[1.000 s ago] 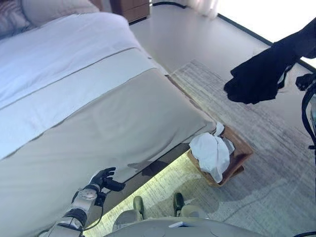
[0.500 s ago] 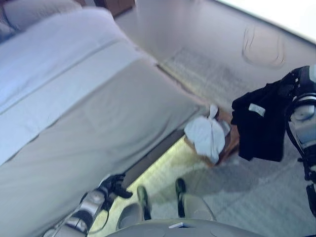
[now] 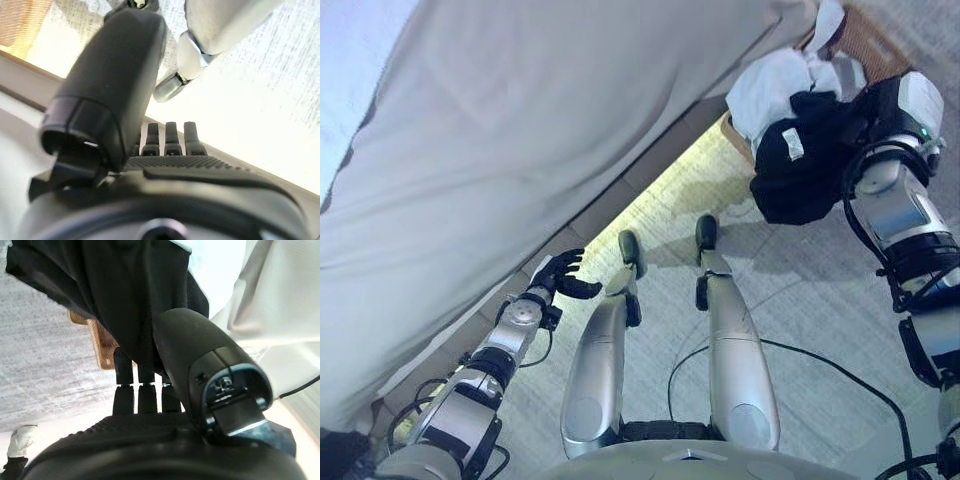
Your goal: Pick up the clothes from the bed and place them into the basket
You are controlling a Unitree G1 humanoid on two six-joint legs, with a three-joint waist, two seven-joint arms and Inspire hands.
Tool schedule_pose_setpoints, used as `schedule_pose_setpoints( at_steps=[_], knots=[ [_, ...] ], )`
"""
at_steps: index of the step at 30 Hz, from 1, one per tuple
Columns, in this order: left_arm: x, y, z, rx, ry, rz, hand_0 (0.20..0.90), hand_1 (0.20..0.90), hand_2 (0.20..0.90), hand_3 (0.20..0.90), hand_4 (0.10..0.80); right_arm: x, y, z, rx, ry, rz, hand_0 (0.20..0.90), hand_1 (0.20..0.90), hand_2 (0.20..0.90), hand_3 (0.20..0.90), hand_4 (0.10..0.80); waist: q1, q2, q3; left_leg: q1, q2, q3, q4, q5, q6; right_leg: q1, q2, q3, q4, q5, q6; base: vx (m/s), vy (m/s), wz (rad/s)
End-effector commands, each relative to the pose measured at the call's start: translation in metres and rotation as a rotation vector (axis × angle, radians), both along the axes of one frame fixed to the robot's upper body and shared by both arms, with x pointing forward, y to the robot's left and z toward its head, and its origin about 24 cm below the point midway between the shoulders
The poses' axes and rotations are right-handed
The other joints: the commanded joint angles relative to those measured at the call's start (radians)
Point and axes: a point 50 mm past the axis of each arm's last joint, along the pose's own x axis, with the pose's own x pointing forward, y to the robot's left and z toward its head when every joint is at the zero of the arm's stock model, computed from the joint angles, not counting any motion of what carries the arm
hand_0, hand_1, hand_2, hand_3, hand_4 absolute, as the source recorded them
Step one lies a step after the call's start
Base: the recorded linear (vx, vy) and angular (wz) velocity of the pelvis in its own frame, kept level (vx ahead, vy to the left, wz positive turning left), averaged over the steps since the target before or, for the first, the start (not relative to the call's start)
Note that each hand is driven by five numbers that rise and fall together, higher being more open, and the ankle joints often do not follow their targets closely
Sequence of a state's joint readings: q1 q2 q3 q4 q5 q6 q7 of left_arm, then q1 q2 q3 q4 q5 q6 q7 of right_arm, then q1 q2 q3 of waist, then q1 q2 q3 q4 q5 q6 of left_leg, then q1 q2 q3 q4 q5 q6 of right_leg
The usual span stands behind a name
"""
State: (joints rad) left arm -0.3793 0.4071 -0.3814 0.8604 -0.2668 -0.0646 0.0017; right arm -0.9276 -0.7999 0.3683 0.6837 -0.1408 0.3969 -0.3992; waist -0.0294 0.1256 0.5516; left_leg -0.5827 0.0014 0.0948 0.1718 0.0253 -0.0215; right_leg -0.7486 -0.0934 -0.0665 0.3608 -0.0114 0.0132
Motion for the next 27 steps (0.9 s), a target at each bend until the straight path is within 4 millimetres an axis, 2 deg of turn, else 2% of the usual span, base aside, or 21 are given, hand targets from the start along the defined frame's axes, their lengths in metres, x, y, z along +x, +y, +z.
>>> schedule_pose_setpoints(
  at_steps=[1, 5, 6, 7, 10, 14, 17, 19, 21, 23, 24, 25, 26, 27],
  knots=[
    [-0.018, 0.011, -0.008, -0.011, -0.004, 0.034, 0.900, 0.900, 0.900, 0.900, 0.800, -0.012, -0.018, 0.072, -0.102, -0.230, -0.122, 0.900, 0.900, 0.900, 0.900, 0.800, 0.009, 0.104, -0.032, -0.042, -0.033, -0.009, 0.112, -0.007, 0.013, 0.031, 0.003, -0.015, 0.090, -0.097, -0.010, 0.032, 0.044, 0.09],
    [-0.019, 0.006, -0.009, -0.040, -0.009, 0.017, 0.900, 0.900, 0.900, 0.900, 0.800, -0.012, -0.024, 0.067, -0.082, -0.219, -0.153, 0.900, 0.900, 0.900, 0.900, 0.800, 0.020, 0.127, -0.032, -0.037, -0.039, -0.011, 0.057, 0.020, 0.005, 0.028, 0.001, -0.020, 0.074, -0.095, -0.009, 0.012, 0.053, 0.01],
    [-0.019, 0.004, -0.008, -0.049, -0.016, 0.012, 0.900, 0.900, 0.900, 0.900, 0.800, -0.012, -0.025, 0.067, -0.069, -0.222, -0.162, 0.900, 0.900, 0.900, 0.900, 0.800, 0.027, 0.135, -0.032, -0.050, -0.038, -0.006, 0.031, 0.053, 0.009, 0.016, 0.004, -0.032, 0.057, -0.064, -0.016, -0.034, 0.068, 0.06],
    [-0.021, 0.004, -0.009, -0.053, -0.013, 0.011, 0.900, 0.900, 0.900, 0.900, 0.800, -0.012, -0.027, 0.064, -0.060, -0.215, -0.164, 0.900, 0.900, 0.900, 0.900, 0.800, 0.029, 0.137, -0.032, -0.039, -0.038, -0.006, 0.013, 0.059, 0.006, 0.026, 0.005, -0.034, 0.046, -0.062, -0.015, -0.023, 0.078, 0.08],
    [-0.025, 0.003, -0.013, -0.058, -0.003, 0.009, 0.900, 0.900, 0.900, 0.900, 0.800, -0.013, -0.032, 0.053, -0.008, -0.205, -0.169, 0.900, 0.900, 0.900, 0.900, 0.800, 0.034, 0.134, -0.032, 0.003, -0.036, -0.009, -0.037, 0.073, -0.001, 0.062, 0.008, -0.044, 0.017, -0.058, -0.013, 0.047, 0.050, 0.10],
    [-0.029, 0.003, -0.019, -0.054, 0.025, 0.010, 0.900, 0.900, 0.900, 0.900, 0.800, -0.014, -0.037, 0.024, 0.071, -0.165, -0.172, 0.900, 0.900, 0.900, 0.900, 0.800, 0.031, 0.114, -0.032, 0.101, -0.028, -0.012, -0.108, 0.085, -0.008, 0.154, 0.011, -0.061, -0.038, -0.047, -0.009, 0.045, 0.050, 0.05],
    [-0.031, 0.008, -0.022, -0.044, 0.058, 0.023, 0.900, 0.900, 0.900, 0.900, 0.800, -0.019, -0.042, -0.007, 0.129, -0.122, -0.180, 0.900, 0.900, 0.900, 0.900, 0.800, 0.023, 0.086, -0.032, 0.187, -0.019, -0.007, -0.147, 0.083, -0.008, 0.235, 0.009, -0.074, -0.074, -0.036, 0.000, 0.060, 0.047, 0.04],
    [-0.035, 0.013, -0.027, -0.029, 0.092, 0.031, 0.900, 0.900, 0.900, 0.900, 0.800, -0.024, -0.044, -0.037, 0.182, -0.087, -0.186, 0.900, 0.900, 0.900, 0.900, 0.800, 0.022, 0.061, -0.056, 0.235, -0.011, -0.005, -0.173, 0.081, -0.008, 0.285, 0.009, -0.081, -0.102, -0.028, 0.006, 0.093, 0.043, 0.19],
    [-0.038, 0.016, -0.029, -0.017, 0.113, 0.035, 0.900, 0.900, 0.900, 0.900, 0.800, -0.028, -0.044, -0.056, 0.213, -0.053, -0.192, 0.900, 0.900, 0.900, 0.900, 0.800, 0.022, 0.044, -0.075, 0.263, -0.006, -0.004, -0.187, 0.076, -0.009, 0.318, 0.007, -0.084, -0.126, -0.020, 0.011, 0.104, 0.016, 0.20],
    [-0.046, 0.024, -0.036, -0.004, 0.170, 0.046, 0.900, 0.900, 0.900, 0.900, 0.800, -0.040, -0.041, -0.099, 0.273, 0.015, -0.191, 0.900, 0.900, 0.900, 0.900, 0.800, 0.025, 0.003, -0.124, 0.316, 0.005, -0.003, -0.206, 0.060, -0.008, 0.392, 0.009, -0.085, -0.183, 0.000, 0.022, 0.168, -0.004, 0.11],
    [-0.050, 0.026, -0.039, -0.001, 0.188, 0.047, 0.900, 0.900, 0.900, 0.900, 0.800, -0.045, -0.040, -0.113, 0.294, 0.042, -0.186, 0.900, 0.900, 0.900, 0.900, 0.800, 0.025, -0.011, -0.137, 0.335, 0.007, -0.003, -0.212, 0.054, -0.007, 0.417, 0.011, -0.084, -0.203, 0.007, 0.026, 0.197, 0.011, 0.07],
    [-0.058, 0.028, -0.045, 0.002, 0.229, 0.052, 0.900, 0.900, 0.900, 0.900, 0.800, -0.057, -0.036, -0.140, 0.340, 0.084, -0.175, 0.900, 0.900, 0.900, 0.900, 0.800, 0.025, -0.036, -0.167, 0.373, 0.009, 0.000, -0.224, 0.042, -0.004, 0.467, 0.014, -0.079, -0.246, 0.021, 0.031, 0.185, 0.017, 0.08],
    [-0.063, 0.029, -0.049, 0.006, 0.248, 0.057, 0.900, 0.900, 0.900, 0.900, 0.800, -0.063, -0.034, -0.152, 0.355, 0.109, -0.174, 0.900, 0.900, 0.900, 0.900, 0.800, 0.024, -0.046, -0.183, 0.392, 0.009, 0.000, -0.230, 0.038, -0.002, 0.493, 0.015, -0.077, -0.267, 0.026, 0.035, 0.232, 0.053, 0.07],
    [-0.073, 0.031, -0.056, 0.009, 0.282, 0.066, 0.900, 0.900, 0.900, 0.900, 0.800, -0.076, -0.033, -0.174, 0.377, 0.167, -0.178, 0.900, 0.900, 0.900, 0.900, 0.800, 0.024, -0.063, -0.213, 0.426, 0.008, -0.002, -0.241, 0.031, 0.000, 0.538, 0.018, -0.075, -0.301, 0.035, 0.041, 0.141, 0.047, 0.03]
  ],
)
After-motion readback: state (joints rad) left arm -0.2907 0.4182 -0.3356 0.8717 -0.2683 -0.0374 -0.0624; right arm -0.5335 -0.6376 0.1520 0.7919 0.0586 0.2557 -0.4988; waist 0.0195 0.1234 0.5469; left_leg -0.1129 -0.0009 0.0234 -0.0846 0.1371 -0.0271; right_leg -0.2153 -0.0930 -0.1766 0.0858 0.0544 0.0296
